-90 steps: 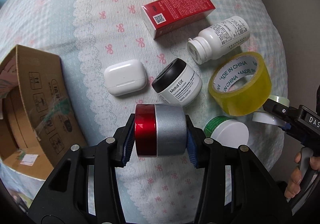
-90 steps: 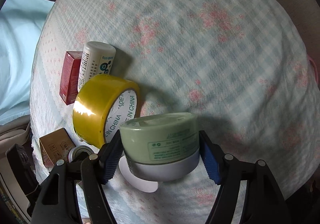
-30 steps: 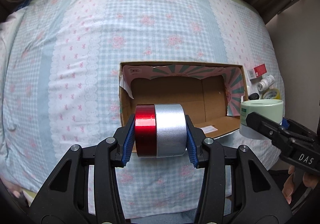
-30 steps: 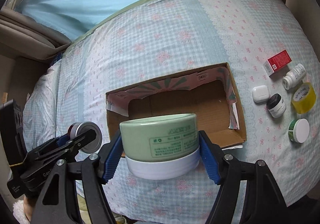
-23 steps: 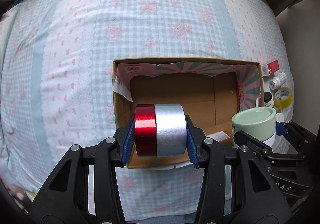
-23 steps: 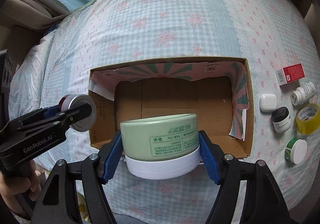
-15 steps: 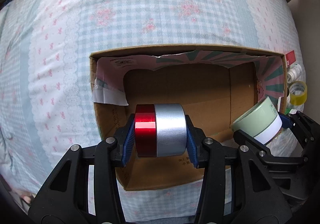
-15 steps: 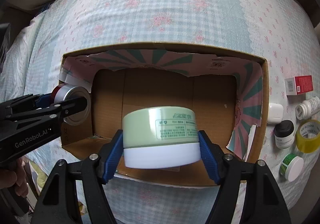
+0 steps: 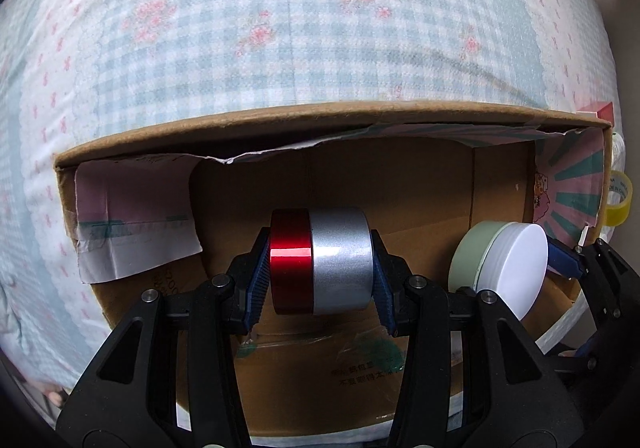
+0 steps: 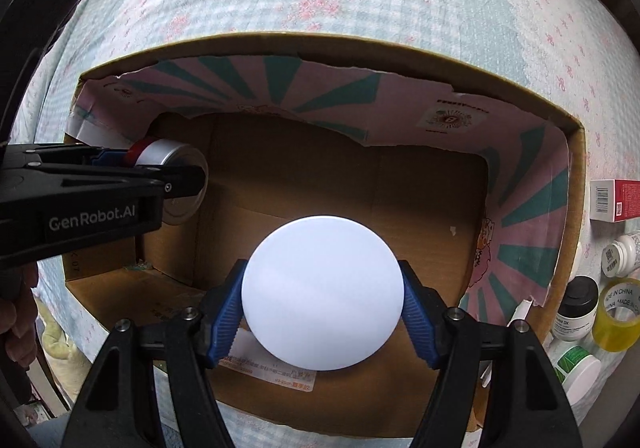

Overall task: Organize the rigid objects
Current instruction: 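Open both tools to drop the tape roll and jar into the box, then move both tools back toward the remaining items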

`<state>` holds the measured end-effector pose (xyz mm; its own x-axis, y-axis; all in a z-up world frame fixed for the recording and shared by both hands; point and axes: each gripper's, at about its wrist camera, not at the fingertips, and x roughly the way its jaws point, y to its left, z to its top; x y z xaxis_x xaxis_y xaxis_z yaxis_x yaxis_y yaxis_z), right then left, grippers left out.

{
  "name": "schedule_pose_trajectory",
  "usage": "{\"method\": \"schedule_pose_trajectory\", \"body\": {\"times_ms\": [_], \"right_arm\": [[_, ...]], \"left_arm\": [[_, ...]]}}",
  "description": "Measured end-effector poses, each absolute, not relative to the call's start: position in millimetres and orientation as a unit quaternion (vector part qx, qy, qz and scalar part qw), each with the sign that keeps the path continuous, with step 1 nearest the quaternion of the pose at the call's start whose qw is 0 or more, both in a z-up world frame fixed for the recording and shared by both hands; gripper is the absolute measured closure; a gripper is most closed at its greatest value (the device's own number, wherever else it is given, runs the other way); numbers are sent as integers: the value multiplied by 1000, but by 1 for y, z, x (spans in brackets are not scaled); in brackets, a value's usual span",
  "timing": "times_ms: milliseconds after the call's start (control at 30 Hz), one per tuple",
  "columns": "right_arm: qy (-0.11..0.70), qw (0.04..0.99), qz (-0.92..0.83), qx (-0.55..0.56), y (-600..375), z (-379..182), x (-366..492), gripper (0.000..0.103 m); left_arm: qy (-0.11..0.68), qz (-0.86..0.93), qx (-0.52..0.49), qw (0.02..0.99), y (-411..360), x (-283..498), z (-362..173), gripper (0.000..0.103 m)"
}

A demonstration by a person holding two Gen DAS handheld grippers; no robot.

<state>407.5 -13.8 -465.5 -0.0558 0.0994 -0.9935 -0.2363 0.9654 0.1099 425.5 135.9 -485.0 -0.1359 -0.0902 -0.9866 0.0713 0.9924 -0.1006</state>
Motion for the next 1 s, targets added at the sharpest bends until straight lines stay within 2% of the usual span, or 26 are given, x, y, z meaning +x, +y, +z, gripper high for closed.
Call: {"method": "schedule_pose_trajectory", "body": {"times_ms": [100,200,233,300,567,1000], "right_arm": [[710,691,123,-58,-16,-464,408,37],[704,697,120,-65,-17,-464,407,35],[698,704,114,-72,-18,-463,406,19],[673,726,114,-80,-20,-457,401,0],[648,750,113,-75,-31,-434,382,0],[625,771,97,-78,-18,-364,361,0]], "left_arm": [[748,-63,5,661,130,429,-481,60],[725,-69,8,685,130,428,-462,2],[715,-68,14,695,132,427,-455,0],[708,-64,15,703,139,425,-447,0],[706,-31,-14,707,163,411,-430,0],[658,-31,-17,753,177,363,-349,0]]}}
